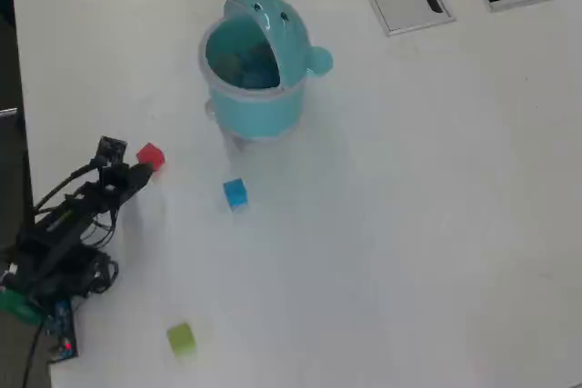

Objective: Grasp RGB lego blocks and put them in the bin one by one.

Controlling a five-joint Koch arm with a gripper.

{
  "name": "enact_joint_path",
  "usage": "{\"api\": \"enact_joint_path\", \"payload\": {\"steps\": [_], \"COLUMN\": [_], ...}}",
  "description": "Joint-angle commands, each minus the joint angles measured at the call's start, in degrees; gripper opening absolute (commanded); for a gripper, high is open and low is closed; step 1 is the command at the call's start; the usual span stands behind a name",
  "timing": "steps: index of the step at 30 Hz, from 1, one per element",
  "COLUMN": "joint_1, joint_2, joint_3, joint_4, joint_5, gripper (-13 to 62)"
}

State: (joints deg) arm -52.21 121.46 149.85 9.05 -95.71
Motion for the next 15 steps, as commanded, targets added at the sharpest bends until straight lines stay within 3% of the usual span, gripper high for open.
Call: {"api": "enact_joint_path", "payload": {"steps": [1,15], "joint_1": [-0.5,-0.5], "joint_2": [-1.6,-16.0], "joint_3": [-4.9,-6.9], "joint_4": [-4.7,-13.4], "joint_5": [0.0,0.8], "gripper": [30.3,30.3]}}
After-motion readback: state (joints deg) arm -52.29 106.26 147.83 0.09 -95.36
